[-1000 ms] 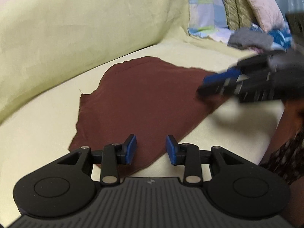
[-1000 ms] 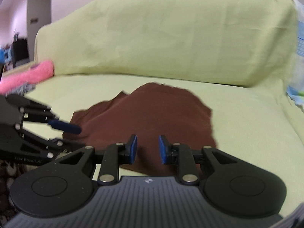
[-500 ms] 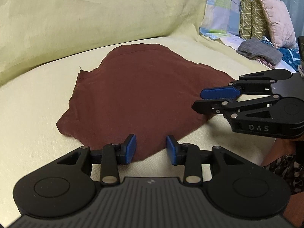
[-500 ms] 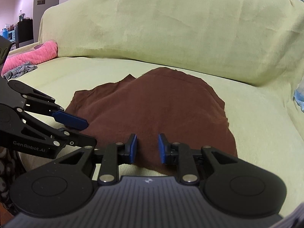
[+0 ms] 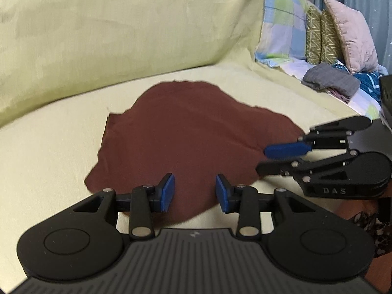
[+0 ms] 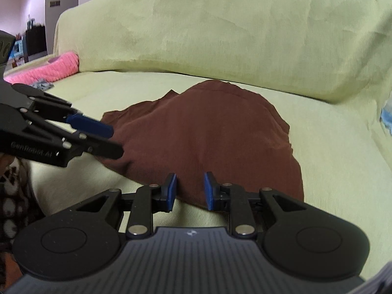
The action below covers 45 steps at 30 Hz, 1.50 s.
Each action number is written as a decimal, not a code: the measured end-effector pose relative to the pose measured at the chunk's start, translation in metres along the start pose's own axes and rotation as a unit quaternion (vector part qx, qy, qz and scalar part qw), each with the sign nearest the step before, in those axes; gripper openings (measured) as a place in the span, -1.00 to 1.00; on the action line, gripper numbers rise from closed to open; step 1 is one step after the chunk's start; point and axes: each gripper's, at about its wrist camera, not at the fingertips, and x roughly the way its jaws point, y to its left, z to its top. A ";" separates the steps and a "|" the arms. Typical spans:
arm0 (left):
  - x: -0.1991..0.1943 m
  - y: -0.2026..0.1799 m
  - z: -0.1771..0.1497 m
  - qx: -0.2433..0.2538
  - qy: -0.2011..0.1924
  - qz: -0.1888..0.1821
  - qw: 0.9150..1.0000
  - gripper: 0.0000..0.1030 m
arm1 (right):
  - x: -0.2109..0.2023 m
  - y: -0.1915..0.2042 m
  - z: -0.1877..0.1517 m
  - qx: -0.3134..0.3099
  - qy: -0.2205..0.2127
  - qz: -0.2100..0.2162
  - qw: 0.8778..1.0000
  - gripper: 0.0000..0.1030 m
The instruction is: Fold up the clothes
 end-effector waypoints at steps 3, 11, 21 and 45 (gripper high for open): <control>0.005 -0.008 0.009 0.013 -0.007 -0.010 1.000 -0.11 | -0.022 -0.016 0.000 0.043 -0.031 -0.007 0.999 -0.63; 0.041 -0.039 0.037 0.056 -0.018 -0.046 0.997 -0.10 | -0.049 -0.066 -0.026 0.135 -0.059 -0.046 0.988 -0.58; 0.080 -0.051 0.085 0.111 0.020 -0.095 0.989 -0.10 | -0.038 -0.091 -0.041 0.156 -0.049 -0.034 0.986 -0.55; 0.196 -0.031 0.164 0.368 0.154 -0.176 0.900 -0.62 | -0.003 -0.137 -0.015 0.296 -0.052 0.029 0.953 -0.32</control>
